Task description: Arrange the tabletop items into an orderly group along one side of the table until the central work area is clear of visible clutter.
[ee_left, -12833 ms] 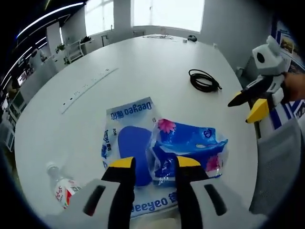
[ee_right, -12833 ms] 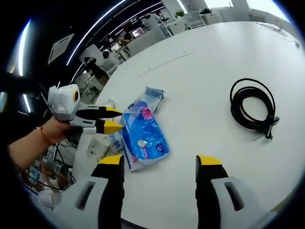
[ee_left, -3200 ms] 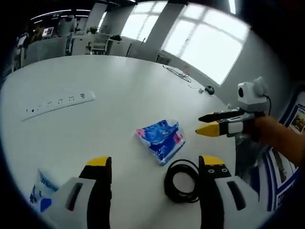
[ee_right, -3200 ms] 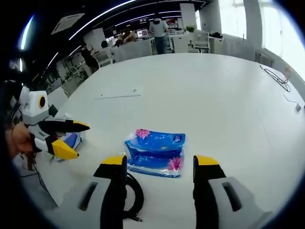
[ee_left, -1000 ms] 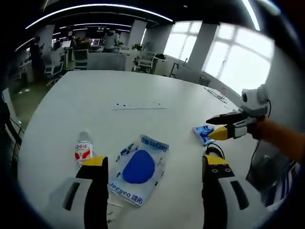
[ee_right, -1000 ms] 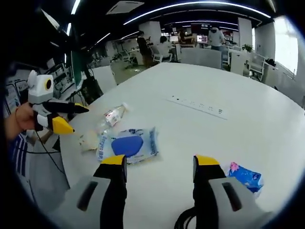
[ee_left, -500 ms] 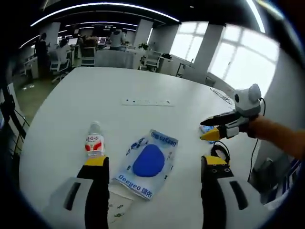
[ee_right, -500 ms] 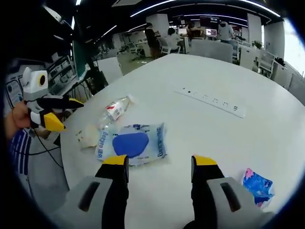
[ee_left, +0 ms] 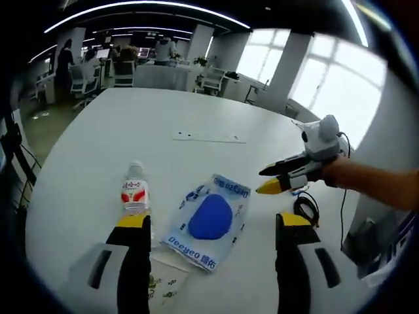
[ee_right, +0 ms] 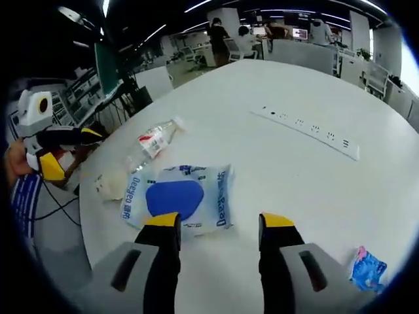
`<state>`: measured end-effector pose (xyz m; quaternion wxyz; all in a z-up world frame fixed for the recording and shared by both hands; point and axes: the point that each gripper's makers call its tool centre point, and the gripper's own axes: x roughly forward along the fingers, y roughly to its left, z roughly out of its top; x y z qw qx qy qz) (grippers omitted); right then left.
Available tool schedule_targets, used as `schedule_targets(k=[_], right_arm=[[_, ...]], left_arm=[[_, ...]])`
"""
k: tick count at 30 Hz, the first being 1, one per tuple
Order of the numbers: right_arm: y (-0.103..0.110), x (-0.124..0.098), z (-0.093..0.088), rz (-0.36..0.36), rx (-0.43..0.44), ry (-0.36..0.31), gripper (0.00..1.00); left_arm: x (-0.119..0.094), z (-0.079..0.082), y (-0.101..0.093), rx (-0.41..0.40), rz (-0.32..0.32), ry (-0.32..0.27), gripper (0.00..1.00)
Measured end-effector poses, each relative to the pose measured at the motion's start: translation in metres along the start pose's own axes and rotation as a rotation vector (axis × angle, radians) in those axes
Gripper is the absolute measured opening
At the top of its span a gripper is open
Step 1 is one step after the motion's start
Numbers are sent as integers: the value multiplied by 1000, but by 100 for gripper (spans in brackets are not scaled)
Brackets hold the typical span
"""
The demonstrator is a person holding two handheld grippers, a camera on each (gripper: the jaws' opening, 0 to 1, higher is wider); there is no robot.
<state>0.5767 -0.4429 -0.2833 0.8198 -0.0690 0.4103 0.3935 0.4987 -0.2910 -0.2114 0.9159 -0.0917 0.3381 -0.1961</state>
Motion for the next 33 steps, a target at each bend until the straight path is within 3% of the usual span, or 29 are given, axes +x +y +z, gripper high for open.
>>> schedule_targets(k=[8, 14, 20, 26, 33], right_arm=[[-5, 23, -5, 22, -4, 39, 43], [-8, 36, -9, 42, -10, 64, 31], [-9, 44, -16, 53, -9, 90, 28], [-12, 46, -22, 59, -11, 113, 9], [-14, 46, -26, 51, -22, 110, 3]], left_arm=[[4, 0, 2, -2, -6, 3, 79], [6, -2, 7, -5, -2, 12, 75], [10, -5, 8, -2, -1, 28, 73], [14, -10, 6, 4, -3, 48, 71], [19, -17, 7, 16, 7, 83, 66]])
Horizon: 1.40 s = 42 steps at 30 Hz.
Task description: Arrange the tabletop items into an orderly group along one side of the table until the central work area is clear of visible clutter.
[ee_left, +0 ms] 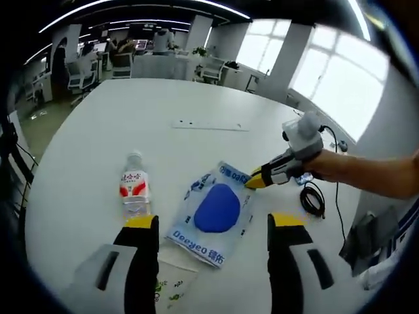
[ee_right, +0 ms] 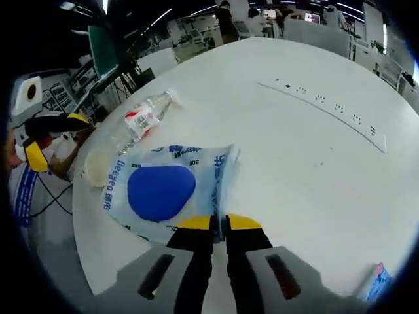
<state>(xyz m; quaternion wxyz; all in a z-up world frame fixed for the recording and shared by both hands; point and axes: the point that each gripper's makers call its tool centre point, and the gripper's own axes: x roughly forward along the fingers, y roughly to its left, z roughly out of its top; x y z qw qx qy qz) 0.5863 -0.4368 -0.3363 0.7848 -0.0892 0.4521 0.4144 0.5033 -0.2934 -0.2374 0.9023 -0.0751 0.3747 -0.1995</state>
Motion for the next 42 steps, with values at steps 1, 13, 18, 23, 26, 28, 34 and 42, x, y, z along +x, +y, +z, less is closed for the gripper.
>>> schedule_targets(k=[1, 13, 18, 23, 26, 28, 34, 42], right_arm=[[0, 0, 0, 1, -2, 0, 2], [3, -9, -7, -17, 19, -15, 0], [1, -12, -10, -28, 25, -18, 0], [-4, -16, -13, -36, 43, -25, 0], [-5, -17, -14, -39, 42, -26, 0], [-6, -19, -14, -39, 45, -28, 0], [-8, -21, -16, -41, 54, -35, 0], [-10, -23, -17, -40, 63, -44, 0]], left_arm=[[1, -1, 0, 9, 3, 8, 65], [15, -15, 4, 0, 44, 110, 52], [25, -17, 5, -26, 58, 137, 48], [38, -17, 10, -68, 88, 173, 44], [43, -22, 10, -88, 103, 207, 39], [47, -23, 11, -116, 111, 212, 38], [58, -36, 15, -154, 129, 268, 39], [70, -45, 13, -181, 125, 317, 35]])
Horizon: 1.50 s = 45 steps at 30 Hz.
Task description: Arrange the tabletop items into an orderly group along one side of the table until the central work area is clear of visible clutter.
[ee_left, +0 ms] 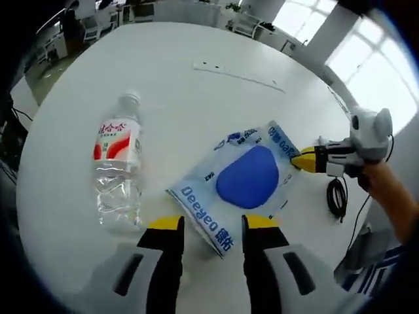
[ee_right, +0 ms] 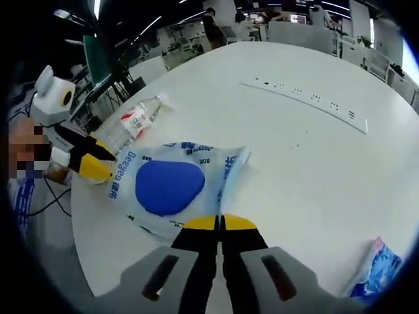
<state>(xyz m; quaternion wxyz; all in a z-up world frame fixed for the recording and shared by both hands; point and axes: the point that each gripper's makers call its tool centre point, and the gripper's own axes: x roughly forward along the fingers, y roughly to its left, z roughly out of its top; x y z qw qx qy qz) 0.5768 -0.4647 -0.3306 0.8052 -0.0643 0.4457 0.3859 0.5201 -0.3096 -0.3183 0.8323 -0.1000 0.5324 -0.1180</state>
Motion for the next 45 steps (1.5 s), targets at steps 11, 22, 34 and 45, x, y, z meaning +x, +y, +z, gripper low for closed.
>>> schedule_targets(k=[11, 22, 34, 45], right_arm=[[-3, -1, -2, -4, 5, -2, 0], [-3, -7, -1, -11, 15, -12, 0], [-6, -37, 11, -41, 42, -83, 0], [-9, -77, 22, -92, 94, -173, 0]], left_arm=[[14, -5, 9, 23, 31, 46, 12], [15, -2, 10, 53, 20, 31, 0], [1, 17, -4, 51, -30, -42, 0], [-17, 42, -28, 91, -83, -117, 0]])
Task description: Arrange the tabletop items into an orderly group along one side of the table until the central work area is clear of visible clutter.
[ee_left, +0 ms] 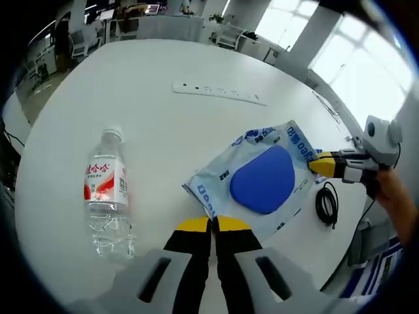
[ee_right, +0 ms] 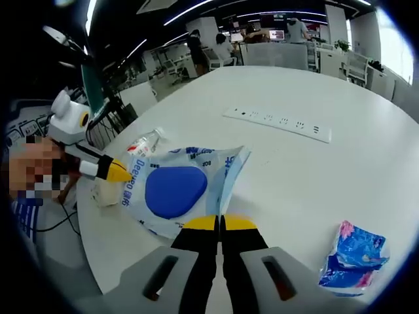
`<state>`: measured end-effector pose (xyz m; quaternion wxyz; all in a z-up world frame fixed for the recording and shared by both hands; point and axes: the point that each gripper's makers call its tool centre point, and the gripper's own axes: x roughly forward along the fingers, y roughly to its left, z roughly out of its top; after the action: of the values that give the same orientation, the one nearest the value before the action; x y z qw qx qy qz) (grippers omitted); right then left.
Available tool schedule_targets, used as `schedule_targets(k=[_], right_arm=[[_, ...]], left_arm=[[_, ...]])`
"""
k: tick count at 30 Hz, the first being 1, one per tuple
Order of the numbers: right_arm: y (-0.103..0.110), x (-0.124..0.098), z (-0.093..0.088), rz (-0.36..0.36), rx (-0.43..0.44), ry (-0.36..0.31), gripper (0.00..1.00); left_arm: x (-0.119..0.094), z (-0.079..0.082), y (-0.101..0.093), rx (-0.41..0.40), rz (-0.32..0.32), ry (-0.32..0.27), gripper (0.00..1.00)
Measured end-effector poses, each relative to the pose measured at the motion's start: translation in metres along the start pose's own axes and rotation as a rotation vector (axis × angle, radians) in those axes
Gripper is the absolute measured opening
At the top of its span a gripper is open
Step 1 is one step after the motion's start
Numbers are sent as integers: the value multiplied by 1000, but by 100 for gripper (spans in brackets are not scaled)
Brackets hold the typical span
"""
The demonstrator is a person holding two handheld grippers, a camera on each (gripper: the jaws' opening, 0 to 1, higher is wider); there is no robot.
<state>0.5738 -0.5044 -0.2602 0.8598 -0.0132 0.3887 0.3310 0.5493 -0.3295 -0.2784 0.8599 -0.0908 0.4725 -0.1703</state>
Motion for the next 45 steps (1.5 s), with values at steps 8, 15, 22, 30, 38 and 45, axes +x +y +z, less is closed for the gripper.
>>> schedule_targets(k=[8, 15, 22, 30, 38, 45], right_arm=[[-7, -27, 10, -41, 46, -66, 0], [-16, -48, 8, -89, 107, -113, 0], [-30, -60, -4, -142, 164, -135, 0], [-53, -56, -24, -203, 183, -96, 0], [-70, -40, -46, -257, 161, -21, 0], [-80, -28, -62, -274, 171, 24, 0]], left_arm=[[-11, 31, -20, 53, -34, -60, 0], [-16, 54, -43, 124, -63, -92, 0], [-7, 67, -65, 181, -101, -86, 0], [23, 56, -76, 219, -137, -30, 0], [53, 46, -79, 222, -168, 22, 0], [72, 34, -75, 204, -191, 57, 0]])
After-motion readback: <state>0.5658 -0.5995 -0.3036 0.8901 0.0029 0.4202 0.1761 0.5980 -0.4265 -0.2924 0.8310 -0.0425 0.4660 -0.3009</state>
